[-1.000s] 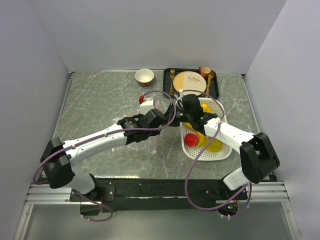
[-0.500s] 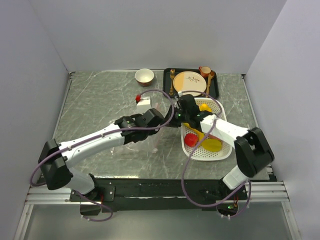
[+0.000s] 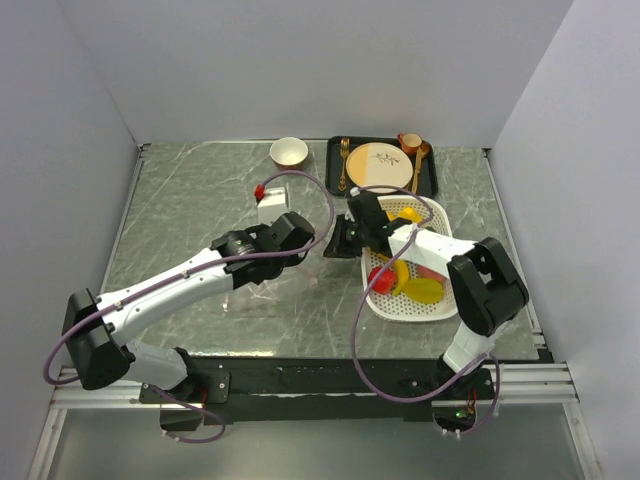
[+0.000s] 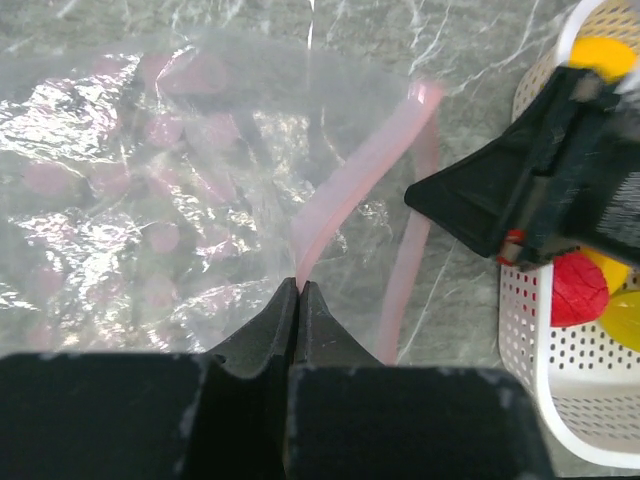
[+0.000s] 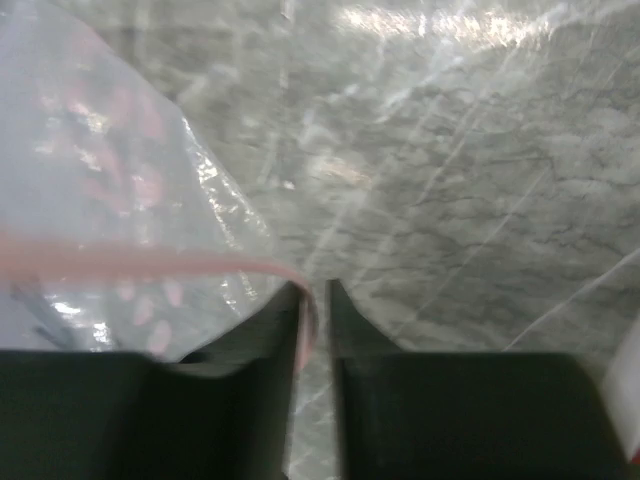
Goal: Place the food in the zip-top bag and seal the zipper
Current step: Open the zipper of the food storage bag, then pick up the fake fruit from the bin.
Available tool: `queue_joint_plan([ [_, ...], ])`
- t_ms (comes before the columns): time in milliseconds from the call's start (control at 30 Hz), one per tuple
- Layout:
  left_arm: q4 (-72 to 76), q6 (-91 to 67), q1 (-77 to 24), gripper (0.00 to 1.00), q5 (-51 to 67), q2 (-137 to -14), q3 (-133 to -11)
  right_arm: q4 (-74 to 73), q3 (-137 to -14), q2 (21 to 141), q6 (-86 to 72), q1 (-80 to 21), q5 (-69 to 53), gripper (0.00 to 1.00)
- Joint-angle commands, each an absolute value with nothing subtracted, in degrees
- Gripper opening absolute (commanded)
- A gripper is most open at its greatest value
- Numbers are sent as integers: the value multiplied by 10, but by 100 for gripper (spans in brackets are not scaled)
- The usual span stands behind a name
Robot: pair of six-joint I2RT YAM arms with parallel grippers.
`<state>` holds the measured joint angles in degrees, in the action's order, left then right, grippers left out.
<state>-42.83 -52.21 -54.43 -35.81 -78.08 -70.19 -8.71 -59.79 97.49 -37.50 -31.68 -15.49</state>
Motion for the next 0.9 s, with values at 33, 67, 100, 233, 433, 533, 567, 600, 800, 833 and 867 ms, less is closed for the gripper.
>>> queue_joint_plan([
  [33,-398,-517,-543,1,-339,-820,-718,-91,-611,870,-358,-319,-121,46],
  [67,-394,-517,-542,1,-337,-824,-718,-98,-611,860,-357,-318,-112,53],
  [100,-390,-518,-543,1,-334,-832,-719,-112,-610,849,-356,-319,-99,57],
  [233,-377,-512,-543,1,-327,-842,-721,-171,-593,782,-349,-315,-1,61],
  [433,-365,-506,-543,1,-316,-839,-715,-257,-529,696,-347,-257,100,69],
  [533,-351,-500,-543,1,-303,-831,-704,-265,-485,664,-329,-222,80,69],
  [567,-345,-499,-542,1,-299,-825,-700,-268,-476,652,-323,-207,67,69],
  [600,-338,-497,-543,1,-293,-824,-698,-274,-463,649,-316,-201,68,69],
  [800,-331,-489,-543,1,-283,-817,-694,-278,-419,640,-303,-199,28,71],
  [833,-330,-489,-542,1,-281,-816,-693,-276,-417,642,-305,-199,24,76],
  [867,-330,-489,-543,1,-281,-813,-692,-275,-411,650,-308,-198,20,77],
])
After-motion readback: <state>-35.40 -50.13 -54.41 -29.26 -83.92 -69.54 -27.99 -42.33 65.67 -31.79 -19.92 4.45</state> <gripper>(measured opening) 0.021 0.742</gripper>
